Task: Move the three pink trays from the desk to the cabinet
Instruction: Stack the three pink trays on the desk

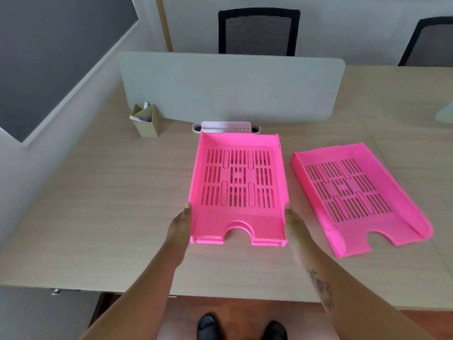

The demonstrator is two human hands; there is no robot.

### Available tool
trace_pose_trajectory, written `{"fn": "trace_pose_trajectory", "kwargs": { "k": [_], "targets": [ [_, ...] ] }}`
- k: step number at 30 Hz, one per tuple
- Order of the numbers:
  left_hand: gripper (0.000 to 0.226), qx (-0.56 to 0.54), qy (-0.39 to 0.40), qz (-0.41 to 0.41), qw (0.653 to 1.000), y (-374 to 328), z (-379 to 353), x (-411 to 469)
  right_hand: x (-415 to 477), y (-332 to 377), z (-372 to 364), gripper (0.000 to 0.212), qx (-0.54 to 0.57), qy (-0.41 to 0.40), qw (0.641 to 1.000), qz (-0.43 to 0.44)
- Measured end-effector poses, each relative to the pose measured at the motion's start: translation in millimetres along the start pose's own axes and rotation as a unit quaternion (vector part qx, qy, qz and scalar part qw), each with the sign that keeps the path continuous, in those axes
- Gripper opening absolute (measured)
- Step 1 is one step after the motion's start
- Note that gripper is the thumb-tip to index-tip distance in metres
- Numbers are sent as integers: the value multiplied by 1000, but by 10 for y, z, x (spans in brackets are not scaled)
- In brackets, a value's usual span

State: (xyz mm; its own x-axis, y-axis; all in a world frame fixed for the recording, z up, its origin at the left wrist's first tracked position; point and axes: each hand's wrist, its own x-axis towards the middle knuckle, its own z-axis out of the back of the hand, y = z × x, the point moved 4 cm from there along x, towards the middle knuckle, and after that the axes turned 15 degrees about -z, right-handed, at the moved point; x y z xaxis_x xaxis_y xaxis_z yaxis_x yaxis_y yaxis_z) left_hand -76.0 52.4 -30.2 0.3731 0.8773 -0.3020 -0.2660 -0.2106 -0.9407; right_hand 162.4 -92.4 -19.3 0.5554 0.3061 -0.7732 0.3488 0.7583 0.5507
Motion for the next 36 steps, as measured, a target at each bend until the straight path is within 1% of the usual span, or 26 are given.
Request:
{"fn": "trace_pose_trajectory", "kwargs": {
  "k": [2, 4, 5, 7, 8, 12, 13, 15, 16, 17, 18, 19, 20, 21, 23, 24, 27, 29, 33, 36],
  "targets": [
    [64, -1, -27, -20, 999, 6, 95, -26, 43, 30, -178, 82, 13, 18, 999, 31],
    [60, -3, -49, -29, 998, 46, 184, -29, 64, 20, -338, 100, 27, 23, 998, 55],
    [59, -4, -55, -31, 998, 51, 230, -21, 35, 28, -395, 100, 35, 28, 997, 65],
    [59, 3, -51, -25, 998, 66, 306, 49, -29, 68, -456, 77, 35, 28, 997, 70],
    [60, 8, -45, -25, 999, 59, 334, 94, -33, 109, -476, 69, 35, 26, 997, 69],
    [56, -12, -29, -21, 999, 19, 361, 226, 62, 225, -523, 69, 44, 30, 997, 63],
    [58, -14, -25, -19, 999, 23, 365, 248, 112, 242, -531, 75, 44, 37, 996, 65],
    [67, -8, -12, -13, 1000, 42, 371, 286, 246, 231, -535, 103, 45, 27, 997, 53],
    [72, -5, -8, -10, 1000, 39, 373, 296, 308, 220, -533, 108, 45, 24, 997, 49],
    [76, -4, -3, -9, 1000, 39, 378, 306, 326, 222, -532, 102, 40, 24, 998, 45],
    [78, -3, 3, -9, 1000, 40, 382, 314, 304, 236, -533, 91, 44, 20, 998, 45],
    [78, -2, 7, -11, 1000, 34, 385, 312, 206, 266, -531, 83, 44, 14, 998, 48],
    [73, -1, 6, -17, 1000, 27, 386, 300, 154, 265, -531, 79, 47, 3, 997, 53],
    [65, -1, -1, -27, 1000, 33, 393, 281, 107, 245, -530, 72, 54, -8, 996, 66],
    [43, 0, -22, -39, 999, 74, 413, 227, 47, 126, -535, 46, 64, -30, 994, 82],
    [36, 3, -29, -40, 999, 101, 414, 202, 47, 46, -547, 39, 65, -33, 994, 81],
    [33, 39, -36, -45, 998, 164, 413, 185, 100, -91, -581, 43, 40, -42, 995, 85],
    [34, 61, -42, -49, 996, 152, 422, 226, 159, -69, -595, 46, 36, -44, 995, 85],
    [33, 72, -42, -51, 995, 95, 431, 343, 248, 36, -618, 46, 42, -48, 995, 75],
    [22, 90, -47, -58, 993, 50, 451, 380, 257, 82, -620, 46, 57, -52, 995, 70]
  ]
}}
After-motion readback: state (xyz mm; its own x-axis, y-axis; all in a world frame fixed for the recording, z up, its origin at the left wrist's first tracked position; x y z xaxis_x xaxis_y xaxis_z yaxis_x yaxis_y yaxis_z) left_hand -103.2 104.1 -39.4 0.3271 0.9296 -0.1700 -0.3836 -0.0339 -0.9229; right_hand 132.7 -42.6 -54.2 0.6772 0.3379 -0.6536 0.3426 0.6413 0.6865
